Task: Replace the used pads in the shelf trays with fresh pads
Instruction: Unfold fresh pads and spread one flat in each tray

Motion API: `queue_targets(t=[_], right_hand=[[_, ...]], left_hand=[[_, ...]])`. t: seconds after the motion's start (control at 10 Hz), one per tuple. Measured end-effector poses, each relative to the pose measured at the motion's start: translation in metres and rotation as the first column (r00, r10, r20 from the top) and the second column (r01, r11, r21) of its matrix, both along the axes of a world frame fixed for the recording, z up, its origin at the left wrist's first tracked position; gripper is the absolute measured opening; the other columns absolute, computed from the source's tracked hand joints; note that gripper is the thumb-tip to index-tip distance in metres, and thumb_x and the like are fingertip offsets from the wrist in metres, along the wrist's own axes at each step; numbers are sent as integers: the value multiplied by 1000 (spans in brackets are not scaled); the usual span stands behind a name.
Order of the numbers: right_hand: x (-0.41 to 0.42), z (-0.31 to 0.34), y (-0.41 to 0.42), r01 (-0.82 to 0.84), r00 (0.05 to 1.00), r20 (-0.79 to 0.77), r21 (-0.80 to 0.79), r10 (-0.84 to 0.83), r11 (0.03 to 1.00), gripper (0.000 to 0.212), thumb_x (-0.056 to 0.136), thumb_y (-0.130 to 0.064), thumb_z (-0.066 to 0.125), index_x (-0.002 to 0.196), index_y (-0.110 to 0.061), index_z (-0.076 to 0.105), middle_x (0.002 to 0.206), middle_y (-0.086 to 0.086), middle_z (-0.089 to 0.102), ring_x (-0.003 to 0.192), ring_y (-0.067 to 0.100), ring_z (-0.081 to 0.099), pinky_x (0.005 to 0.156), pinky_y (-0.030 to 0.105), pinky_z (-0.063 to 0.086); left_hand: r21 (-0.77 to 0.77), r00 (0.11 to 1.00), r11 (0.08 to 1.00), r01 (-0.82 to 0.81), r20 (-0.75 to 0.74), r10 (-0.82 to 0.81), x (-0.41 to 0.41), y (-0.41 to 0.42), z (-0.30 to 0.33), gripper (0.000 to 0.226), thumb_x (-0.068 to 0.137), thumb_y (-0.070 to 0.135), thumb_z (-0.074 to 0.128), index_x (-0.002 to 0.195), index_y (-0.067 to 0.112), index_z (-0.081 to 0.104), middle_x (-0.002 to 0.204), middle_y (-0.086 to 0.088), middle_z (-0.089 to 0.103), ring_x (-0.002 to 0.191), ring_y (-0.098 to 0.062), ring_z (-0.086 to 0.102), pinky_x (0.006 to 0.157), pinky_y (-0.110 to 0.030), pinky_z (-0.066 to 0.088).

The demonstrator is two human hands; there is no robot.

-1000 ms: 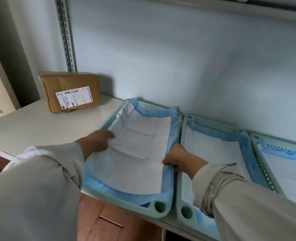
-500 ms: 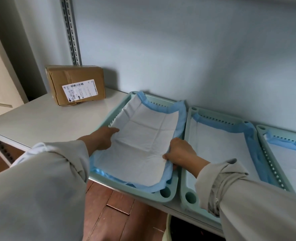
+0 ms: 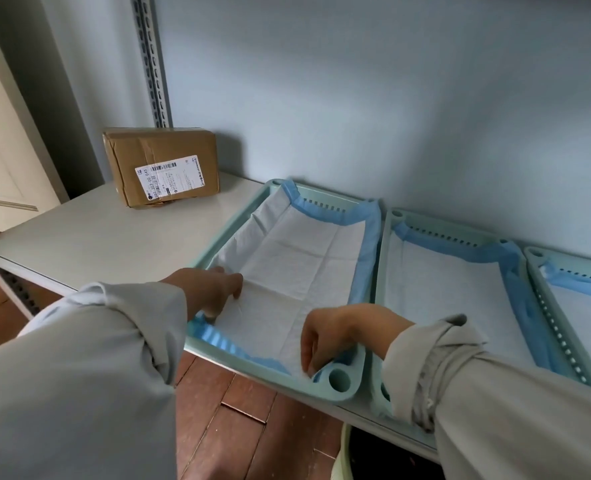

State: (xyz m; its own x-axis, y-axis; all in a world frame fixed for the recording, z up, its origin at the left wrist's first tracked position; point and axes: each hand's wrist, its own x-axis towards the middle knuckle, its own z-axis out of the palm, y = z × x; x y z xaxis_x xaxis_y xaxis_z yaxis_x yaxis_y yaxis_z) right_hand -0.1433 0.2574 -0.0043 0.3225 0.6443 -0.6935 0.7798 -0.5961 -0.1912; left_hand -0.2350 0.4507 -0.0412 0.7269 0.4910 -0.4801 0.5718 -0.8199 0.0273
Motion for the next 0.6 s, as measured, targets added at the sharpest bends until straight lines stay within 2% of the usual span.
queue_targets(t=[0.1,0.2,0.3,0.4,0.5,0.6], right_hand=[[-2,-8,6,-74,996,35,-104,78,992,26,78,-29,76,100,-17,72,108,3,68,101,21,63,92,36,53],[2,-10,6,-134,968,190,-153,162,979,47,77,-45,73,106,-9,68,100,6,63,97,25,60,93,39,51],[1,-11,1,-121,964,222,-124,146,985,50,82,-45,69,112,-6,64,104,8,61,90,23,53,89,36,48],[-4,-5,-2,-105,965,230,-104,126,989,48,85,-44,66,115,-6,62,117,11,63,91,23,52,92,39,47],[-9,1,0,-67,985,158,22,62,998,40,87,-38,64,110,-4,66,112,10,67,89,21,58,90,36,48],[-21,-1,-3,-31,998,-49,111,36,993,28,90,-25,62,113,-9,68,112,6,66,94,18,59,88,31,49]], left_hand=[[81,998,995,53,-47,-50,-4,5,-8,72,75,19,71,137,31,37,142,-5,31,115,-34,53,96,-47,48],[140,983,977,161,-113,-146,-9,13,-19,86,77,28,70,144,40,18,146,-3,25,116,-33,54,94,-45,50],[271,913,880,390,-241,-330,-13,1,-7,92,81,41,66,147,41,2,149,-10,25,124,-32,48,98,-44,47],[229,888,869,439,-255,-382,-7,-5,-7,89,83,60,57,150,27,9,152,-9,26,131,-32,41,101,-42,44],[203,980,960,193,-86,-179,-6,-9,4,68,87,32,64,144,26,28,146,-6,37,128,-28,46,105,-36,41],[206,982,973,107,-172,-72,-8,-7,14,38,93,17,51,130,16,51,132,-6,54,120,-24,54,93,-30,44]])
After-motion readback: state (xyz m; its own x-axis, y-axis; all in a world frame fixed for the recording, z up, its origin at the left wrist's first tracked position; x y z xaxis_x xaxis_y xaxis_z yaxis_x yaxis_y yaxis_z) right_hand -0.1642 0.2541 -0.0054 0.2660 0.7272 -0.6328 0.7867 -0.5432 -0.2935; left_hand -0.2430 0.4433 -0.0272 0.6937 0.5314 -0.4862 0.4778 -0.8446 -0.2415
